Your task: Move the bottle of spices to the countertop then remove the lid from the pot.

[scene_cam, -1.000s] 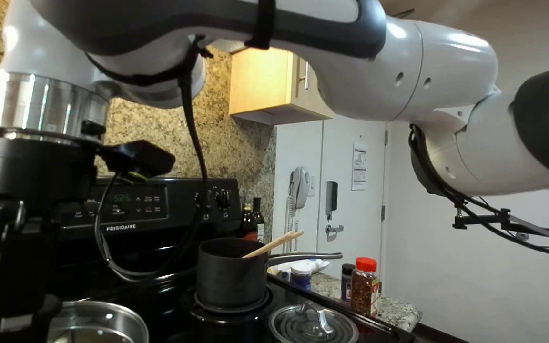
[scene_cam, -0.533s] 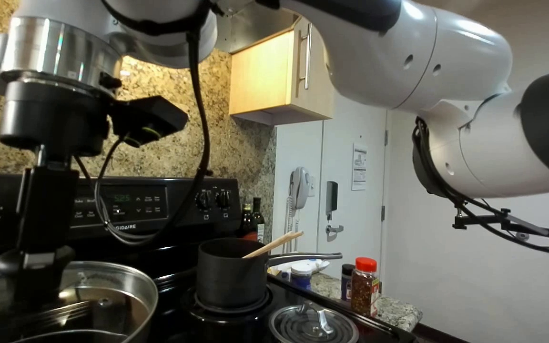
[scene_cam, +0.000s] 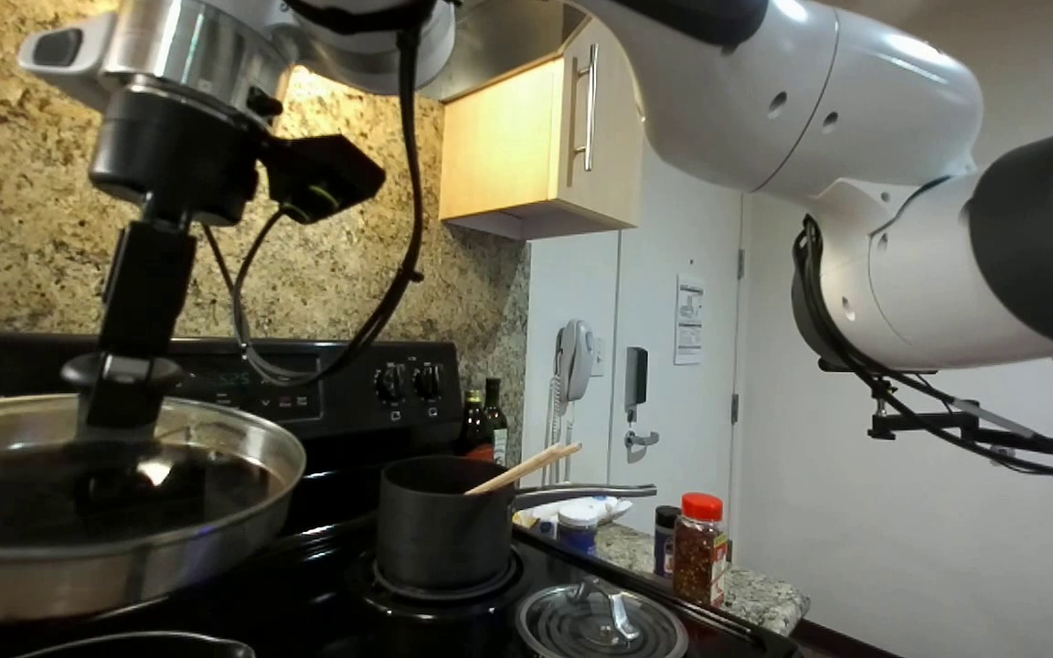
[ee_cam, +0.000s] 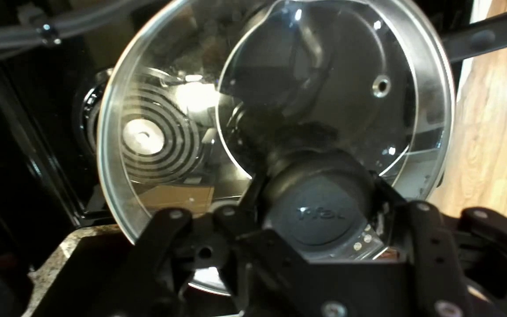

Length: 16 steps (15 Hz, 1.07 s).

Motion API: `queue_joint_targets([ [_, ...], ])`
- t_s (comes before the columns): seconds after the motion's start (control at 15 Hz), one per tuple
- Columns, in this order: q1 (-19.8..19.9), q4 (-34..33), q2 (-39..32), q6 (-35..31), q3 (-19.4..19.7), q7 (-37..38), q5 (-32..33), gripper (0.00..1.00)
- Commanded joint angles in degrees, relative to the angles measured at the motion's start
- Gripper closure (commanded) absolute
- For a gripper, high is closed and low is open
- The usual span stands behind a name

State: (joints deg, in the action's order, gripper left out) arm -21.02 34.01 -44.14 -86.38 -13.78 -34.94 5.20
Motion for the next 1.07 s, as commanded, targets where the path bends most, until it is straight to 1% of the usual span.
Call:
queue_joint_targets([
  [0.0,3.65,0.48,2.16,-2.75,0.12,2.8,-2.03,0.69],
  [0.13,5.93,1.83,2.69,-5.18,-0.06,3.35,-3.01,0.69],
  [0.27,7.44,3.43,3.08,-7.61,0.65,4.26,-2.6,0.69],
  [0.4,8.91,5.05,2.76,-10.46,0.16,3.7,-3.07,0.69],
  [0.47,7.78,1.54,0.8,-7.34,0.6,2.67,-1.68,0.69],
  [0.53,8.19,1.98,0.61,-7.73,0.64,2.66,-1.7,0.44],
  [0.87,7.73,2.02,0.07,-7.69,0.71,2.66,-1.7,0.44],
  [0.93,7.72,2.02,0.07,-7.69,0.71,2.66,-1.7,0.69],
  [1.0,8.23,2.54,0.49,-8.15,0.82,2.64,-1.77,0.69],
])
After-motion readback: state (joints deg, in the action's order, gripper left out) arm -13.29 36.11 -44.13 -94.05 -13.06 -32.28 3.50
